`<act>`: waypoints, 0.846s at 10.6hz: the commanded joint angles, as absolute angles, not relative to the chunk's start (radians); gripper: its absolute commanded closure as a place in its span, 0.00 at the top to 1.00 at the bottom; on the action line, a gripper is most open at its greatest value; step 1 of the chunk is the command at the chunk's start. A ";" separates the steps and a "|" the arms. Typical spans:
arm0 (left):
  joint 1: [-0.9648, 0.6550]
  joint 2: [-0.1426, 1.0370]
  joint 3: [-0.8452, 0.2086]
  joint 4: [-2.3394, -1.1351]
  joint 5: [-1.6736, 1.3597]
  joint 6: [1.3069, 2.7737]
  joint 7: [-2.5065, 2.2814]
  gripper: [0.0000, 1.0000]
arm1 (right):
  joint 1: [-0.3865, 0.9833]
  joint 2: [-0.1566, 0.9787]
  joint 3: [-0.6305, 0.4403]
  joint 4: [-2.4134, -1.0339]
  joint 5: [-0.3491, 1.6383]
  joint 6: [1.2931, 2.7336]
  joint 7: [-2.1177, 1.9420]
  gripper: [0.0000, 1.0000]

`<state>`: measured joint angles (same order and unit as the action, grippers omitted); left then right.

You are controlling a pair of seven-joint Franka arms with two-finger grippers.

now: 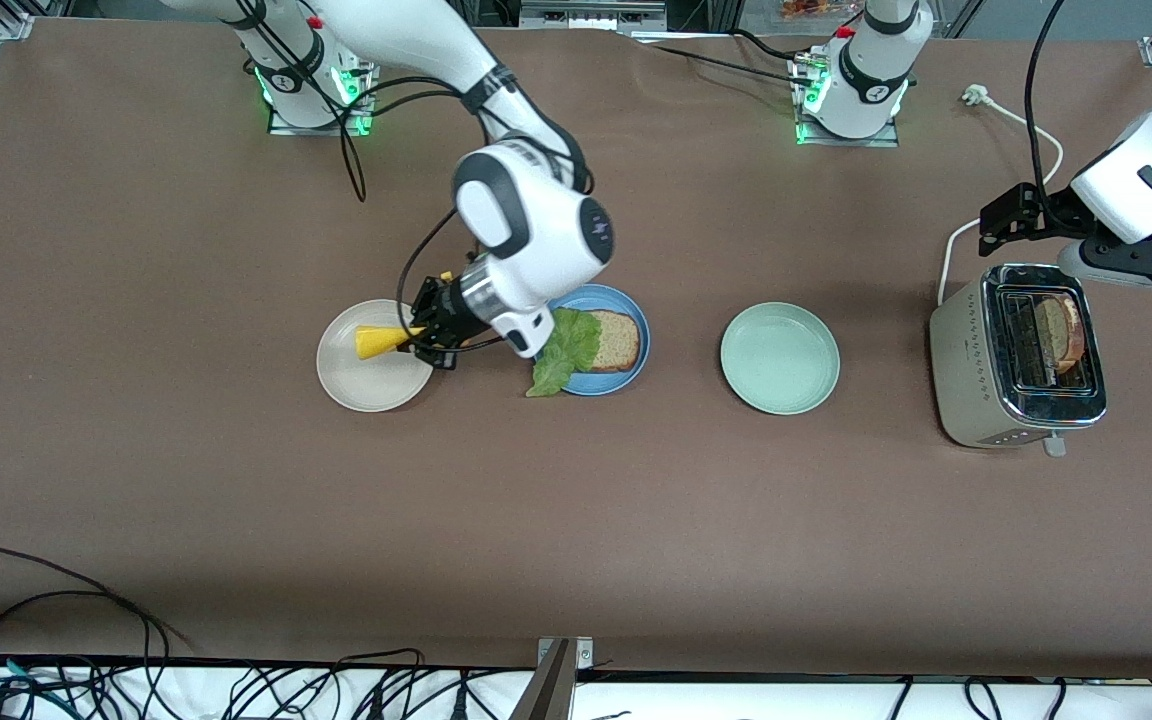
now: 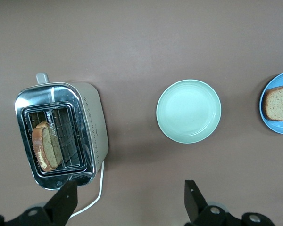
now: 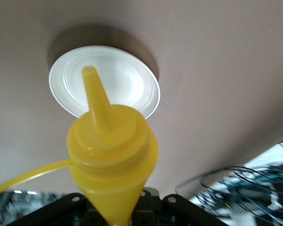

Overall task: Make sandwich in blue plate with both arms
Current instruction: 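Carry the mustard bottle back to its spot with the right gripper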

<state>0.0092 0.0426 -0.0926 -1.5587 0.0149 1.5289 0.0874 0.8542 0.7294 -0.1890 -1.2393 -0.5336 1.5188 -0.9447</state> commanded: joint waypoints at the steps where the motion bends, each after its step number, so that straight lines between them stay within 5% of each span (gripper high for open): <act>1: 0.009 0.040 -0.087 -1.551 -0.002 1.529 0.114 1.00 | 0.735 0.629 -0.179 -1.243 -0.385 1.534 -1.003 0.09; 9: 0.009 0.046 -0.087 -1.551 0.002 1.531 0.109 1.00 | 0.310 0.506 -0.183 -1.250 0.191 1.539 -1.650 0.08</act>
